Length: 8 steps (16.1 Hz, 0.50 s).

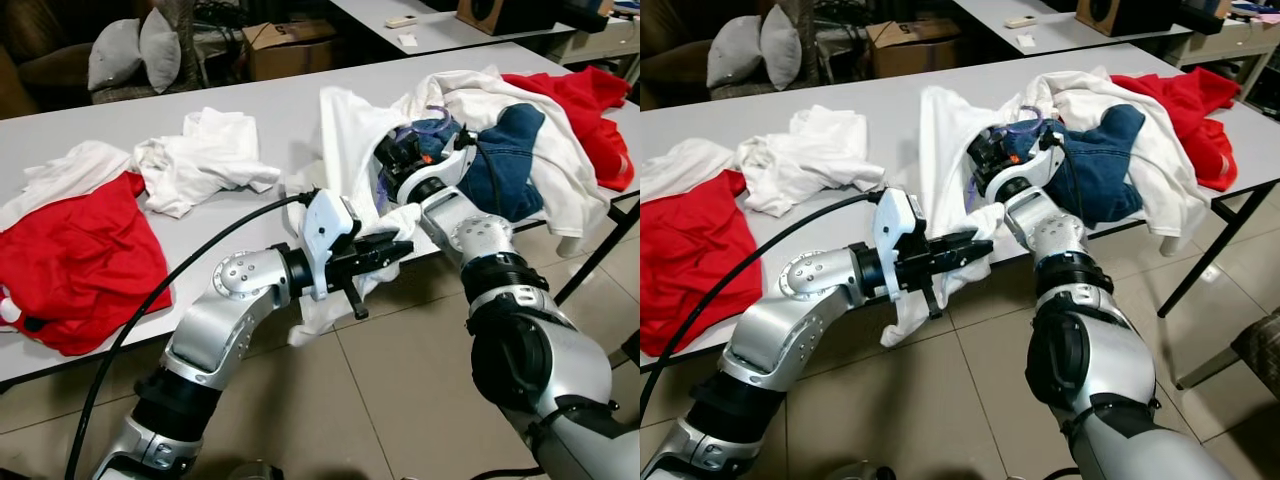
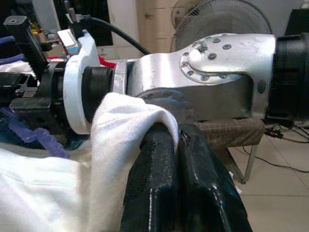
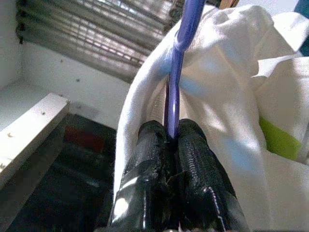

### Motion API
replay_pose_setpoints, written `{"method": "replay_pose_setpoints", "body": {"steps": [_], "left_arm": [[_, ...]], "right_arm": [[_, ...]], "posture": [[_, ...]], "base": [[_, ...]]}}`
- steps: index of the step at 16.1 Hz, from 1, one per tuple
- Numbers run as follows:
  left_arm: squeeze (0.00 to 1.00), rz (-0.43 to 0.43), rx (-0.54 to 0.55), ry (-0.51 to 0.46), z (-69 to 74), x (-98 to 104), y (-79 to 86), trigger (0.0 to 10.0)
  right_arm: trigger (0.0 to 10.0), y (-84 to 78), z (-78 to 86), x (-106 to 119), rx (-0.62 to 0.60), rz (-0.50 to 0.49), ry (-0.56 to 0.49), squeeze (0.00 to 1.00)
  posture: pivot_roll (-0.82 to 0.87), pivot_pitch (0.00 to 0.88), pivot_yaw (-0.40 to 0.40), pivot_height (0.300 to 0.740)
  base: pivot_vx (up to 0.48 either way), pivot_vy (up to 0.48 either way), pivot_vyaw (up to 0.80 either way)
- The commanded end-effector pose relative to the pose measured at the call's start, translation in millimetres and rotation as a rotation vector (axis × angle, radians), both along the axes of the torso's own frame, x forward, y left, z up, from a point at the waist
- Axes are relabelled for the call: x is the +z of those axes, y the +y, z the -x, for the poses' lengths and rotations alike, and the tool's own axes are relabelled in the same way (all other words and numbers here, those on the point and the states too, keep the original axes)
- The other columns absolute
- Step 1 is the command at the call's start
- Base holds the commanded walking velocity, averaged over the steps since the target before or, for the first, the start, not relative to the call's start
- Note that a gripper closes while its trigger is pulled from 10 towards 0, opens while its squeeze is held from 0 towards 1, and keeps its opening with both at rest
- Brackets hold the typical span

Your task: Hang hanger

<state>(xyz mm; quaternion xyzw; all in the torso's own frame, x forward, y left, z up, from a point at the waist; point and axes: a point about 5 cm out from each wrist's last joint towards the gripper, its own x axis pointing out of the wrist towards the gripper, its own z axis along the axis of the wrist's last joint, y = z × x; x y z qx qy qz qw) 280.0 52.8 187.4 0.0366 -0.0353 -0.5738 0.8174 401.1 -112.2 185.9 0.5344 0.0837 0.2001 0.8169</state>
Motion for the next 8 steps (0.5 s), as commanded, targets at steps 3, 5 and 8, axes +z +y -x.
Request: {"method": "replay_pose_setpoints", "body": {"steps": [3, 5, 8], "left_arm": [[1.00, -0.039, -0.101, 0.050, 14.6, -3, 6.4, 10.0], [1.00, -0.097, -0.074, 0.082, 12.4, -11, 9.3, 10.0], [1.00, -0.120, -0.031, 0.103, 7.3, -16, 14.4, 10.0]], "right_arm": [[10.0, -12.7, 4.0, 4, 0.004, 0.021, -0.018, 0.00], [10.0, -15.5, 8.7, 5, 0.013, 0.016, -0.019, 0.00], [10.0, -18.3, 12.9, 6, 0.020, 0.020, -0.024, 0.00]], "posture": [[-0.02, 0.000, 0.029, 0.740], [-0.02, 0.000, 0.035, 0.740], [-0.03, 0.000, 0.042, 0.740]], "base": [[0.000, 0.000, 0.00], [0.000, 0.000, 0.00], [0.000, 0.000, 0.00]]}}
